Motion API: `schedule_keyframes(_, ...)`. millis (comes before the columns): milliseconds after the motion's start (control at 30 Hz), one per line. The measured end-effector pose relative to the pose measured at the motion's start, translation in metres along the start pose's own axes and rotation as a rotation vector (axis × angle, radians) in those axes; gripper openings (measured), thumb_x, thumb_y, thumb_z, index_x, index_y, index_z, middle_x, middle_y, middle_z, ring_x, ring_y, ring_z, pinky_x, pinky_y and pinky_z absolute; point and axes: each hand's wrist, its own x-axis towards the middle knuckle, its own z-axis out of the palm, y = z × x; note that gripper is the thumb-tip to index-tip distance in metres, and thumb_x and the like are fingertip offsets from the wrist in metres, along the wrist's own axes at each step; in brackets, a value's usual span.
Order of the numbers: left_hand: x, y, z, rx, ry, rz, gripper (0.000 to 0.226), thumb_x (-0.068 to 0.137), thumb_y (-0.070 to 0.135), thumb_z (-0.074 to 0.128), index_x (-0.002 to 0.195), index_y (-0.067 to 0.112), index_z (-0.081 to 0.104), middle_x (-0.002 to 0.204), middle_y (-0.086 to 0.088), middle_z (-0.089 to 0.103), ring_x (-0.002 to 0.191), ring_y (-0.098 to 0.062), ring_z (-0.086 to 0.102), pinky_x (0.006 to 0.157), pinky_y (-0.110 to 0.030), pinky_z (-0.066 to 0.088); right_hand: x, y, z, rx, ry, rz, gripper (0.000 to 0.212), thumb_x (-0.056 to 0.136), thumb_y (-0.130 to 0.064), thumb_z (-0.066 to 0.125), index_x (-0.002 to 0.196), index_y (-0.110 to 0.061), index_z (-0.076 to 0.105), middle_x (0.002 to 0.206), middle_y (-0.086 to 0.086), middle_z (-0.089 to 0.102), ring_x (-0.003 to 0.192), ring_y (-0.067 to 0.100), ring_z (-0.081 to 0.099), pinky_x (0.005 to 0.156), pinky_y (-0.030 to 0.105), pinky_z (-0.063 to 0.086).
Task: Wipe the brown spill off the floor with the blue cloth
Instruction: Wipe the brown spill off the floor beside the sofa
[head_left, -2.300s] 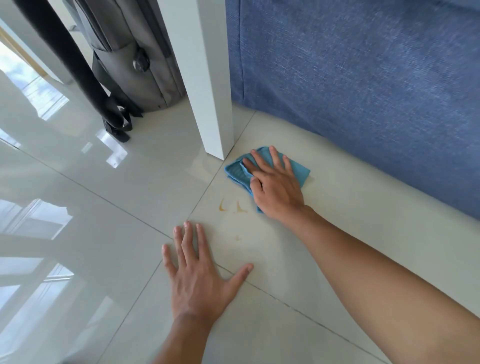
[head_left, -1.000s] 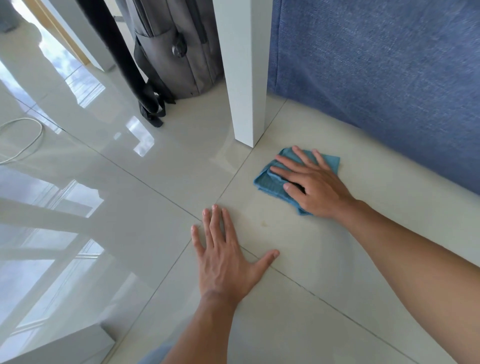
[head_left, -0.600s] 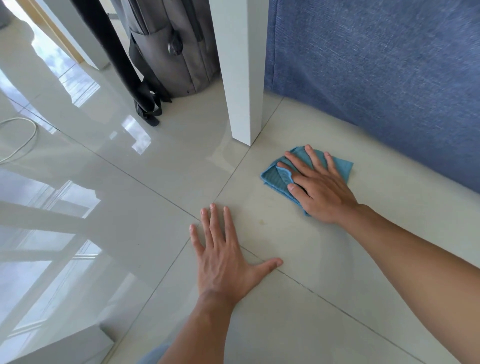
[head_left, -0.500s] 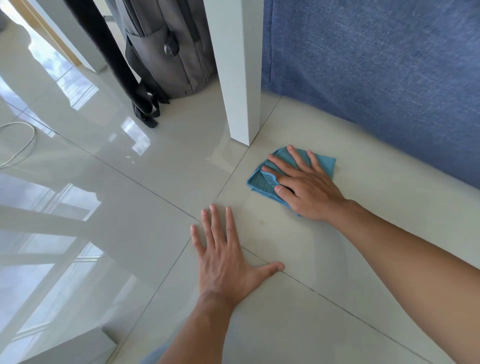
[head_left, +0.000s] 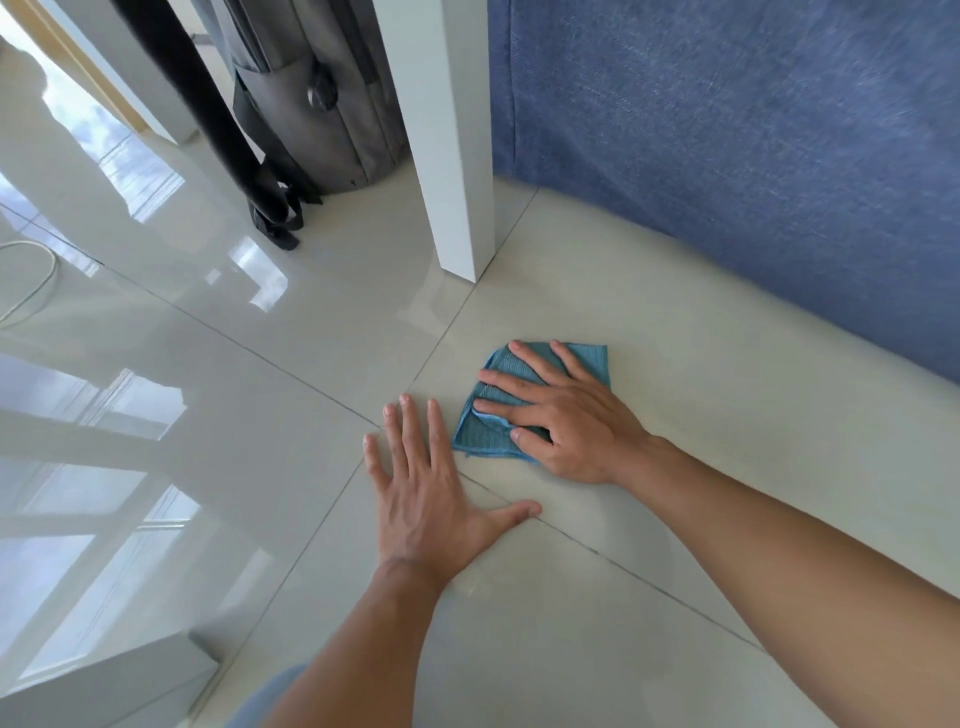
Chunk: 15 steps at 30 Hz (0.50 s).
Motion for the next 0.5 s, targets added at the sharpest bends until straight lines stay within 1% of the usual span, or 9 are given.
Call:
schedule_keyframes(200, -0.003, 0.001, -0.001, 0.005, 0.009, 0.0, 0.152, 0.051, 0.109, 0.033, 0.161, 0.01, -0.002, 0.168, -0.016, -0.012, 0.152, -0.027, -0.026, 0.124, -0.057, -0.007, -0.05, 0.0, 0.004, 0.013, 0.015, 0.05, 0.048, 0.1, -0.04, 0.042, 0.147, -0.049, 0.044, 0.163, -0.025, 0.024, 0.157, 0.013, -0.001, 0.126, 0.049, -0.001)
schedule_keyframes(300, -0.003, 0.001, -0.001, 0.004, 0.001, 0.004, 0.151, 0.051, 0.109, 0.03, 0.16, 0.012, -0.007, 0.168, -0.016, -0.016, 0.151, -0.027, -0.029, 0.123, -0.056, -0.009, -0.085, 0.009, 0.005, 0.037, 0.049, 0.119, 0.048, 0.099, -0.038, 0.043, 0.146, -0.049, 0.046, 0.163, -0.026, 0.025, 0.157, 0.012, 0.001, 0.126, 0.048, -0.001)
schedule_keyframes(367, -0.003, 0.002, -0.001, 0.009, -0.007, 0.01, 0.151, 0.051, 0.109, 0.03, 0.16, 0.012, -0.008, 0.167, -0.017, -0.018, 0.151, -0.028, -0.029, 0.123, -0.056, -0.009, -0.107, 0.016, 0.006, 0.055, 0.095, 0.174, 0.047, 0.098, -0.036, 0.043, 0.144, -0.045, 0.05, 0.162, -0.025, 0.028, 0.157, 0.012, 0.004, 0.126, 0.046, 0.0)
schedule_keyframes(433, -0.004, 0.003, -0.002, 0.018, -0.027, 0.019, 0.151, 0.051, 0.109, 0.03, 0.16, 0.013, -0.01, 0.166, -0.018, -0.02, 0.15, -0.029, -0.031, 0.122, -0.057, -0.011, -0.123, 0.024, 0.008, 0.092, 0.167, 0.226, 0.047, 0.098, -0.03, 0.044, 0.143, -0.039, 0.054, 0.16, -0.021, 0.034, 0.156, 0.013, 0.011, 0.127, 0.045, 0.006)
schedule_keyframes(500, -0.006, 0.003, -0.002, 0.034, -0.05, 0.04, 0.152, 0.051, 0.11, 0.03, 0.16, 0.013, -0.012, 0.165, -0.019, -0.024, 0.149, -0.03, -0.034, 0.122, -0.058, -0.012, -0.13, 0.033, 0.012, 0.155, 0.271, 0.264, 0.047, 0.095, -0.019, 0.048, 0.139, -0.027, 0.061, 0.156, -0.013, 0.043, 0.154, 0.017, 0.024, 0.125, 0.046, 0.02)
